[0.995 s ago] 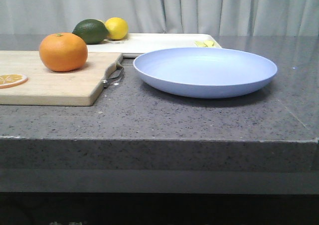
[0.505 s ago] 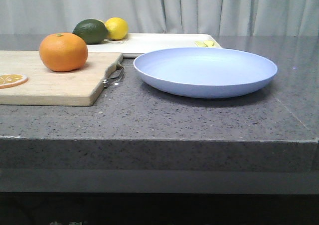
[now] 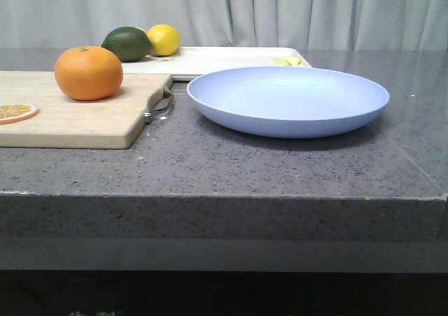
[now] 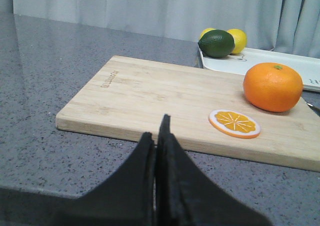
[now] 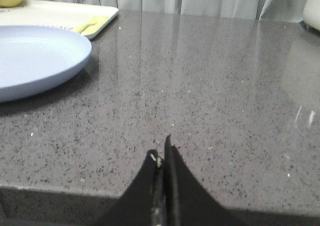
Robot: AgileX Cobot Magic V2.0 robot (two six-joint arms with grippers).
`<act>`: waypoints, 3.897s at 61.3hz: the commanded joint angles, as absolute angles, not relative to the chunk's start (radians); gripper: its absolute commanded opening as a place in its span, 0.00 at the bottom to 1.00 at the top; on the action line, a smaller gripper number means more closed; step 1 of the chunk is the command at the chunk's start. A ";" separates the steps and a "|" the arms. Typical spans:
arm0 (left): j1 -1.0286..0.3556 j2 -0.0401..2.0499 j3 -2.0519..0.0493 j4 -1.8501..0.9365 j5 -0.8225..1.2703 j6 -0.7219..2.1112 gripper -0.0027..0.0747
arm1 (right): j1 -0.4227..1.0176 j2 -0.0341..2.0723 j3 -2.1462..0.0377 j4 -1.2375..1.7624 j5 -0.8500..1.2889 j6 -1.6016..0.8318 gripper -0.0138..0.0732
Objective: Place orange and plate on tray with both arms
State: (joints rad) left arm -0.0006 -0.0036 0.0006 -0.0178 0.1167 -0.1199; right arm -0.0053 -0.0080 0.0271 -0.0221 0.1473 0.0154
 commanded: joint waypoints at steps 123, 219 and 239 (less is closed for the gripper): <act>-0.032 0.724 -0.634 0.000 0.175 -0.121 0.82 | -0.008 0.531 -0.623 -0.023 0.273 0.027 0.91; -0.396 1.757 -1.574 0.047 0.895 -0.063 0.47 | -0.008 0.531 -0.623 -0.023 0.273 0.027 0.91; -0.447 1.755 -1.768 0.034 0.980 -0.063 0.34 | -0.008 0.532 -0.622 -0.023 0.273 0.027 0.91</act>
